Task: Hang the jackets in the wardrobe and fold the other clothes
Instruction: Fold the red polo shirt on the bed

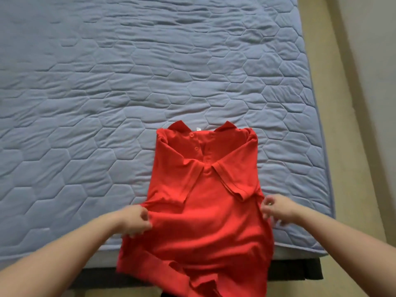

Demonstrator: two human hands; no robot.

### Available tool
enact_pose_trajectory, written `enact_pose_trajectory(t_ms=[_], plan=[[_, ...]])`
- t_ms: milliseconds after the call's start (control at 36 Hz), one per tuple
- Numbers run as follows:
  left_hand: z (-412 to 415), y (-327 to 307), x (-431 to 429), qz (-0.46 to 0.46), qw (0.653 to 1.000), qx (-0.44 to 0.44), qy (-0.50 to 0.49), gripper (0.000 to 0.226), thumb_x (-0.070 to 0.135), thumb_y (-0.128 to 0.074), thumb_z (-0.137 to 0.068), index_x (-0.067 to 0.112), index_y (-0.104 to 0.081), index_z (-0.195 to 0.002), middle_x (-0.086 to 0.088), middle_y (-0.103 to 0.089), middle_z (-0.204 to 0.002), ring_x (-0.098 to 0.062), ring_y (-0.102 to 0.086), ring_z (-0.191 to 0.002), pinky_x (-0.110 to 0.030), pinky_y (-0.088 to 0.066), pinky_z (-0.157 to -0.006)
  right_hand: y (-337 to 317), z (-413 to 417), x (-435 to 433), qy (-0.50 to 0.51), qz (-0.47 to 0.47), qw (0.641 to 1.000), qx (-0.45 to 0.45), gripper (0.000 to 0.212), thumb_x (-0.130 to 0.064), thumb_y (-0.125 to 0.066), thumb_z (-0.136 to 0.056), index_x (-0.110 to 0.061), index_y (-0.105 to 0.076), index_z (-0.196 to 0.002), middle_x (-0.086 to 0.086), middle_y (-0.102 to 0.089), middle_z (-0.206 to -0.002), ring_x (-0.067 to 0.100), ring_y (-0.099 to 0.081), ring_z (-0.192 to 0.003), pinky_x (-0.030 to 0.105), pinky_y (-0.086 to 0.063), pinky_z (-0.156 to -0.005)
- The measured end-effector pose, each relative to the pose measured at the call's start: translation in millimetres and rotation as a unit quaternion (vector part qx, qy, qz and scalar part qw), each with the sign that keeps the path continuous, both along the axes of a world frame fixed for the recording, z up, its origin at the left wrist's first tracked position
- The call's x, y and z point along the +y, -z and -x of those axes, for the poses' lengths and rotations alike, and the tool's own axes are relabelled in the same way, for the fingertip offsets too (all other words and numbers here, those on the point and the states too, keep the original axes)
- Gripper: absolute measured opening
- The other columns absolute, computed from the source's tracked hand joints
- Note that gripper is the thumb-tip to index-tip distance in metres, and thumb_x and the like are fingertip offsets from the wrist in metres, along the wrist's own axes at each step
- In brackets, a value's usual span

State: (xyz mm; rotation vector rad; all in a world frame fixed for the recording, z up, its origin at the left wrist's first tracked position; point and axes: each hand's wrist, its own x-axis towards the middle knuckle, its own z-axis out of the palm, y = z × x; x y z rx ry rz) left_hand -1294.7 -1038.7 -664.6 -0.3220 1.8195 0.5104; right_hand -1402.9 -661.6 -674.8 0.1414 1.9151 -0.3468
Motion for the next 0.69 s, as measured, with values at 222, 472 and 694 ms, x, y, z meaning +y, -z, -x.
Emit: enact_pose_trajectory(t_ms=[222,472,694], plan=[[153.2,58.3,-5.3,0.014,0.856,0.267,-0.443,0.057,0.053,-0.059,-0.087,0.001,-0.059,-0.111,-0.021,-0.061,-0.113,-0.035,-0.061,-0.101,-0.041,-0.047,-0.085,48.6,130.2,-58.5,0.179,0.111,0.925,0.317,0.059,-0.031,-0.068,-0.086,-0.003,-0.045,-0.133,0.014,-0.055,-0.129,0.026,-0.054,-0.117,0.038,-0.041,-0.102],[205.2,81.3,-8.8,-0.116,0.838,0.276,-0.457,0.014,0.017,-0.063,-0.090,0.019,-0.059,-0.077,0.001,-0.059,-0.061,0.000,-0.053,-0.040,-0.013,-0.040,-0.041,55.0,186.6,-68.4,0.098,0.128,0.968,0.192,0.024,-0.027,-0.063,-0.090,-0.019,-0.056,-0.069,-0.001,-0.047,-0.062,0.008,-0.041,-0.053,0.019,-0.032,-0.047],[261.7,49.4,-23.2,-0.137,0.766,0.448,-0.440,0.015,0.006,-0.062,-0.089,0.021,-0.057,-0.090,0.002,-0.058,-0.076,-0.003,-0.055,-0.060,-0.018,-0.046,-0.056,33.1,234.4,-77.5,0.191,0.202,0.851,0.445,0.006,-0.015,-0.060,-0.092,-0.010,-0.060,-0.097,0.004,-0.058,-0.081,0.000,-0.049,-0.060,0.010,-0.038,-0.053]])
